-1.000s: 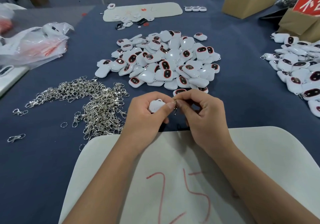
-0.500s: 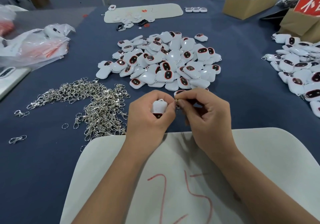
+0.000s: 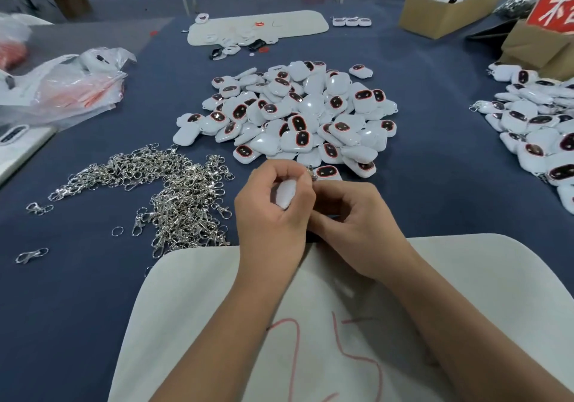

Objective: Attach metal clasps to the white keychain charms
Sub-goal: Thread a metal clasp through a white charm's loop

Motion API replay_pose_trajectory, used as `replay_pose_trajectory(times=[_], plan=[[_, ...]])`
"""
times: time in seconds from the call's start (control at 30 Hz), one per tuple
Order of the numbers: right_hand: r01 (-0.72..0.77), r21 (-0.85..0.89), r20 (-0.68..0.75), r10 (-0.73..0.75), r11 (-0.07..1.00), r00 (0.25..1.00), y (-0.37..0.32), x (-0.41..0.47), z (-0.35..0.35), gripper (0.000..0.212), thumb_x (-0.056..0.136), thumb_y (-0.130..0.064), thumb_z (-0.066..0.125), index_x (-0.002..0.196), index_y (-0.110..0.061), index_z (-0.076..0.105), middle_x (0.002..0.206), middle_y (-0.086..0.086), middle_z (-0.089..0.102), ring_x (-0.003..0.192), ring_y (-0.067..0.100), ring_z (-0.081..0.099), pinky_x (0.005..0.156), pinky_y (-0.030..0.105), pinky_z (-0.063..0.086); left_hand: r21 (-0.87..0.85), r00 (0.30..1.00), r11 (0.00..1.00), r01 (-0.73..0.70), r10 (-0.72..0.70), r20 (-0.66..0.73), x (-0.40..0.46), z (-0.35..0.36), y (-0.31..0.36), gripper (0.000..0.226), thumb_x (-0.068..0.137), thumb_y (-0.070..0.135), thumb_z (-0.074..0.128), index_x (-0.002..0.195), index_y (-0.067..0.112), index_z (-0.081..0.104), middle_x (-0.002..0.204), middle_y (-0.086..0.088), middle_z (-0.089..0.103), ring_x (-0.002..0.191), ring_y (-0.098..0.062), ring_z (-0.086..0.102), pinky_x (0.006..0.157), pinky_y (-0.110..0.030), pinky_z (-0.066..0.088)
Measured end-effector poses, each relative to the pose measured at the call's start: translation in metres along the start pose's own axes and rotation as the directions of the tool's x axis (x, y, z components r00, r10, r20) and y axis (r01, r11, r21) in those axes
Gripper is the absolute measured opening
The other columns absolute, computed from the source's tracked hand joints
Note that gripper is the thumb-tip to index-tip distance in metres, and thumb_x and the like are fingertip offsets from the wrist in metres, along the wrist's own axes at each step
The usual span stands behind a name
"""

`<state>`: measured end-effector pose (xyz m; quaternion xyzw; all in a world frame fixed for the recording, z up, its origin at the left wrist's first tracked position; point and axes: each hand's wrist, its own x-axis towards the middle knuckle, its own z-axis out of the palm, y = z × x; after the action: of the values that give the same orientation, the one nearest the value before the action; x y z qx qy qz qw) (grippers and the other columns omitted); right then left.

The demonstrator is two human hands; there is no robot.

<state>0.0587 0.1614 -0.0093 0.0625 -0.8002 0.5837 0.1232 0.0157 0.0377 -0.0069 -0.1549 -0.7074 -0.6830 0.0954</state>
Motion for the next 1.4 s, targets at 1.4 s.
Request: replay_pose_trajectory(times=[1.4], plan=[[-0.044, -0.193, -0.238, -0.003, 0.98, 0.971, 0.01, 0.0, -0.018, 0.016, 0.093, -0.01, 0.076, 0.094, -0.024, 0.081, 0.088, -0.017, 0.071, 0.092, 0.014, 0.066, 0.081, 0.032, 0.055, 0.157, 0.917, 0.98, -0.119, 0.048, 0.397, 0.017, -0.015, -0.003, 0.018, 0.094, -0.003, 0.063, 0.086, 0.014, 0.063, 0.113, 0.003, 0.054, 0.114, -0.016, 0.053, 0.08, -0.02, 0.048]])
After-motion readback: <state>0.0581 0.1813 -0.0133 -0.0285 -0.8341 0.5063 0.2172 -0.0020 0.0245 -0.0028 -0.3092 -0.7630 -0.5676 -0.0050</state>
